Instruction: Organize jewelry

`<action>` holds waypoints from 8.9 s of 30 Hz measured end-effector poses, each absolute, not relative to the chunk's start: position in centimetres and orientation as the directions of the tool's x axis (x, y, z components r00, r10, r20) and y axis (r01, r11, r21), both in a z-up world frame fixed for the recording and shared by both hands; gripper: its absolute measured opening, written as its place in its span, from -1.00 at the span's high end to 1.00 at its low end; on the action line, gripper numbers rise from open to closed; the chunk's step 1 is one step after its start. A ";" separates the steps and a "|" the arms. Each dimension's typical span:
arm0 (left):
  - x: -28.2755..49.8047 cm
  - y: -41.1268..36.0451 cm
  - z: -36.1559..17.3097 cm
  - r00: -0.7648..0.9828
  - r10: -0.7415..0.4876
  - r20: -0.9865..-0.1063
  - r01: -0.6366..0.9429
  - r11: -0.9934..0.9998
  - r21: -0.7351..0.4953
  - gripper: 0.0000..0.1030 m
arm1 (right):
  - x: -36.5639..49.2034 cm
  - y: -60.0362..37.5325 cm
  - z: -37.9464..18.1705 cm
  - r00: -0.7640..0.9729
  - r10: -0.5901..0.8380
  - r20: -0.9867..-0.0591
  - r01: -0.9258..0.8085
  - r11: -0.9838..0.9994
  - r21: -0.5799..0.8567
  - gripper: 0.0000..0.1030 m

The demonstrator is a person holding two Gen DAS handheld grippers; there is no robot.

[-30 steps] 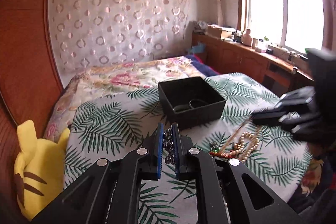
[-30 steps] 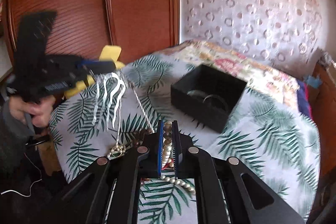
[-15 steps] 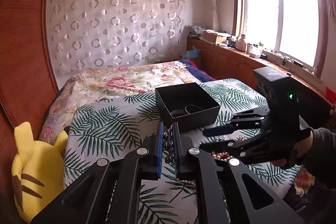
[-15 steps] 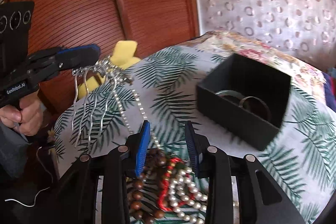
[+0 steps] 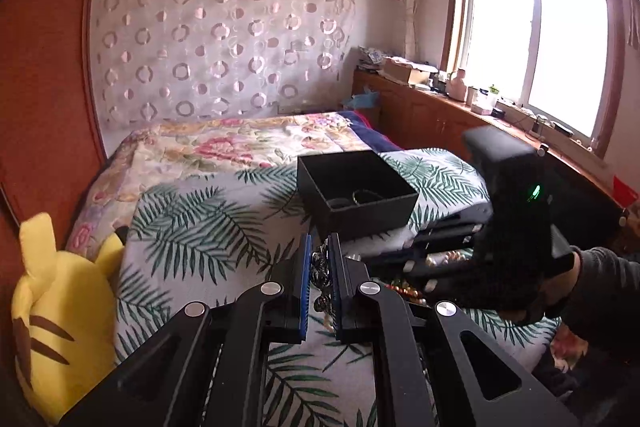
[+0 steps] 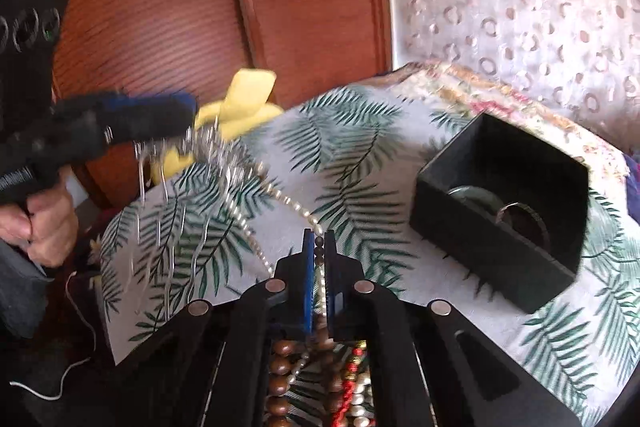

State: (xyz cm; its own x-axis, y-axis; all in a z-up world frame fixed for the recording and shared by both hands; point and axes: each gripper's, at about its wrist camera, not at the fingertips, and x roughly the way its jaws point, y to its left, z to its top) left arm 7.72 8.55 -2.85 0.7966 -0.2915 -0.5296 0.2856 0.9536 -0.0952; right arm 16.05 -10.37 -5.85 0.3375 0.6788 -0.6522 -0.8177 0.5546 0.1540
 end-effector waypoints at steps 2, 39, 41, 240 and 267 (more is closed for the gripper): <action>7.7 8.9 -3.3 0.784 -0.317 -0.533 0.297 0.946 -0.125 0.86 | 16.1 -10.8 -5.3 0.360 0.683 -0.636 -0.810 0.567 0.150 0.89; 8.6 10.1 -1.8 0.863 -0.225 -0.453 0.195 0.974 -0.113 0.86 | 11.3 -17.0 11.2 0.606 0.718 -0.342 -0.780 0.621 -0.077 0.89; 8.9 9.8 -1.4 0.866 -0.231 -0.443 0.203 0.973 -0.110 0.86 | 11.6 -17.0 12.2 0.622 0.708 -0.335 -0.771 0.629 -0.102 0.89; 20.4 -0.3 2.6 0.832 -0.230 -0.504 0.255 0.967 -0.020 0.76 | 20.5 -18.1 11.4 0.739 0.506 -0.445 -0.612 0.781 -0.127 0.84; 25.3 0.6 -1.6 0.774 -0.237 -0.587 0.229 0.969 -0.089 0.73 | 24.4 -17.2 -0.5 0.572 0.508 -0.644 -0.603 0.793 0.090 0.36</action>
